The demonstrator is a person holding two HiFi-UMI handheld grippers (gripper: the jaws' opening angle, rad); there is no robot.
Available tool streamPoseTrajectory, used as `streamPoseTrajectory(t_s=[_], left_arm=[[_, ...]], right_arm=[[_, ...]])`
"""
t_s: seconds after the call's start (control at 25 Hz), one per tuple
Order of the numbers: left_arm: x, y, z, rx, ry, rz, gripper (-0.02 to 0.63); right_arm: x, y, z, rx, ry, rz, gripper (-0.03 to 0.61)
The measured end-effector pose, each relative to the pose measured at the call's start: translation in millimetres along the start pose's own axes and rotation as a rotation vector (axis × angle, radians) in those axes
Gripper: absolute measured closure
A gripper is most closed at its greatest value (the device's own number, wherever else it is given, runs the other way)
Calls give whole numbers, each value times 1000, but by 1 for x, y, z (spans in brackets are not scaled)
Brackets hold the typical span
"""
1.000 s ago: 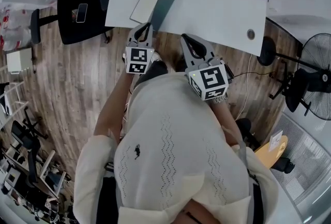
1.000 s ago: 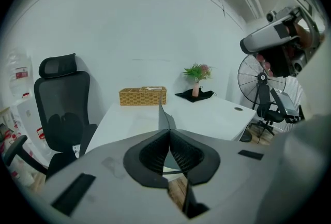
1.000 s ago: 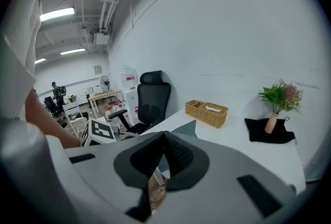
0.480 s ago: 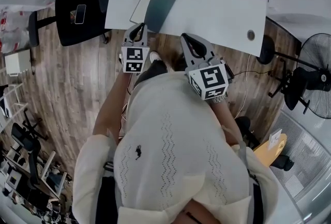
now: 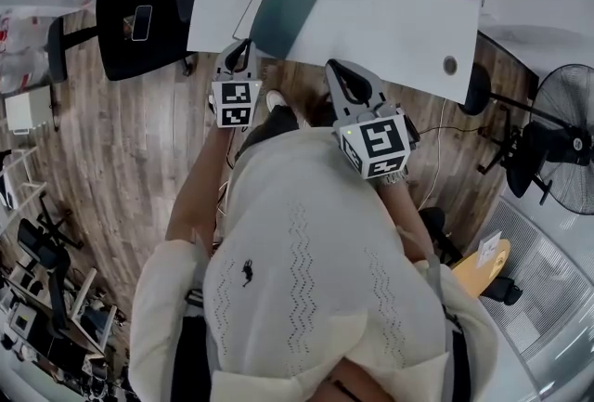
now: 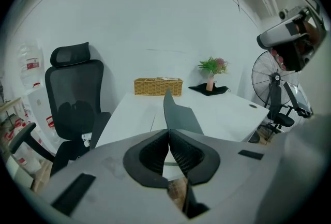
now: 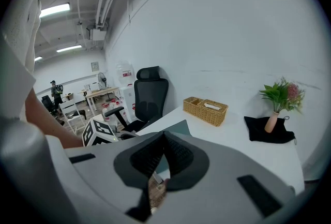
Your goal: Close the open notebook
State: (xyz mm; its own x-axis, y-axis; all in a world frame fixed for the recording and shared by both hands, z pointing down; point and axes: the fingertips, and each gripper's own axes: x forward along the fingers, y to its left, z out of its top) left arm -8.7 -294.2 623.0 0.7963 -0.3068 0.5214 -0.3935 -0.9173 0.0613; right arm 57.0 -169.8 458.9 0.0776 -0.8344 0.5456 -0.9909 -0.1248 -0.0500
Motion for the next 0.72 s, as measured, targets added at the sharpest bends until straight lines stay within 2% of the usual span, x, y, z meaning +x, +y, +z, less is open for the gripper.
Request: streamPoseTrajectory(t_s=[0.4, 0.72], left_arm=[[10, 20, -17, -12, 62, 95, 594], [21, 30, -27, 11, 117, 170, 592]], right_arm=[[3, -8, 1, 4, 10, -18, 578], [4, -17, -2, 9, 23, -33, 578]])
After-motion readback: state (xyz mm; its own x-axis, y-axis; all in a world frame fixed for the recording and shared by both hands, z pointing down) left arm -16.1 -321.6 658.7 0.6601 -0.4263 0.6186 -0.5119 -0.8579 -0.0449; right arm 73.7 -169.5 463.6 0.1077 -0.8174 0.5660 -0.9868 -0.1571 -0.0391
